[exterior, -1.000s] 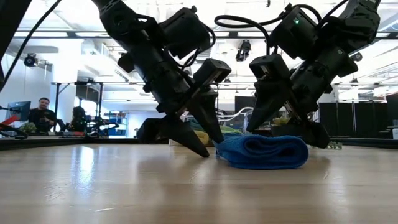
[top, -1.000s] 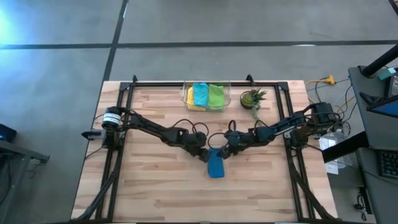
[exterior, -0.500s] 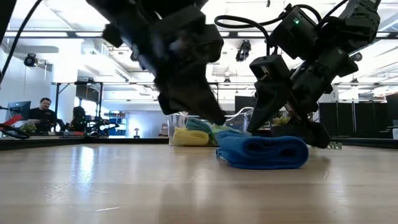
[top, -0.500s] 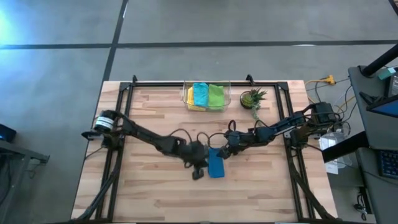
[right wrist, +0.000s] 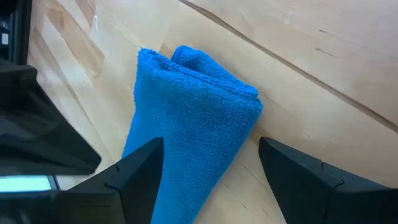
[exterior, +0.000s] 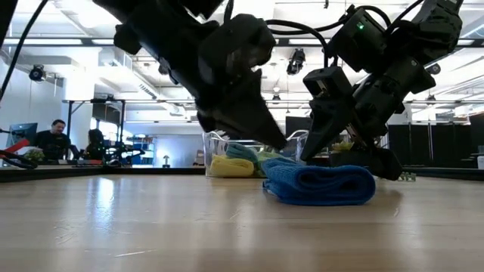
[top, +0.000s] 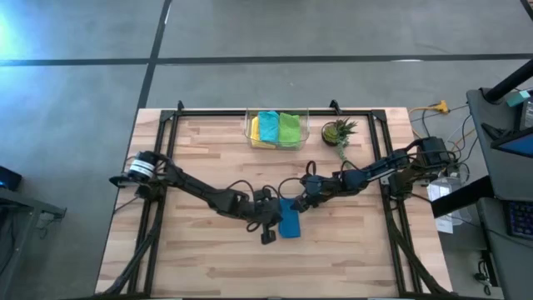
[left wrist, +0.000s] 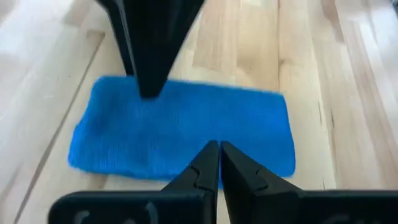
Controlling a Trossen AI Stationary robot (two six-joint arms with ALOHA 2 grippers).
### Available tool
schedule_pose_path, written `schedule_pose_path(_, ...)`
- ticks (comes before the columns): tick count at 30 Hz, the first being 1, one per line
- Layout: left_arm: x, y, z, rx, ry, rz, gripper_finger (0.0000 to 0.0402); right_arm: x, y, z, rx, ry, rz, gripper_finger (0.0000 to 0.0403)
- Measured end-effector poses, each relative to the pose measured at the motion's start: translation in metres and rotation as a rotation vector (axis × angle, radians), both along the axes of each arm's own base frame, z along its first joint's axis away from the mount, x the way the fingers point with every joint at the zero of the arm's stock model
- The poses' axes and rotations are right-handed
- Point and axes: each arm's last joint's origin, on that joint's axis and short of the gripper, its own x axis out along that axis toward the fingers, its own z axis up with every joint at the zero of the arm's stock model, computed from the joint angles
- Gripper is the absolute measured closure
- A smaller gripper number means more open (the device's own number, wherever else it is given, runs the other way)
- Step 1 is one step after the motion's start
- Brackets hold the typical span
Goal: Fold microfiber towels
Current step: Put the dark blue microfiber towel into the transparent bin
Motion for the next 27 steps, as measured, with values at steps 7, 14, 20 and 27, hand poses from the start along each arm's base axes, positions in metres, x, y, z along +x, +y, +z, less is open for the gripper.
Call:
schedule_pose_path(7, 0.005, 0.001, -0.024, 0.019, 0.046, 0.009, 0.0401, 0.000, 0.001, 0.001, 0.032, -0.004, -0.012, 0.0143)
schedule_pose_path(14, 0.009, 0.000, -0.043, -0.054, 0.079, 0.067, 0.0402, 0.000, 0.010, 0.002, 0.097, -0.009, 0.015, 0.0142)
schedule_pose_path(20, 0.009, 0.001, -0.043, -0.059, 0.087, 0.063, 0.0402, 0.000, 0.014, 0.002, 0.093, -0.008, 0.025, 0.0142)
schedule_pose_path(27, 0.008, 0.001, -0.045, -0.059, 0.099, 0.062, 0.0401, 0.001, 0.014, 0.003, 0.088, -0.019, 0.012, 0.0142)
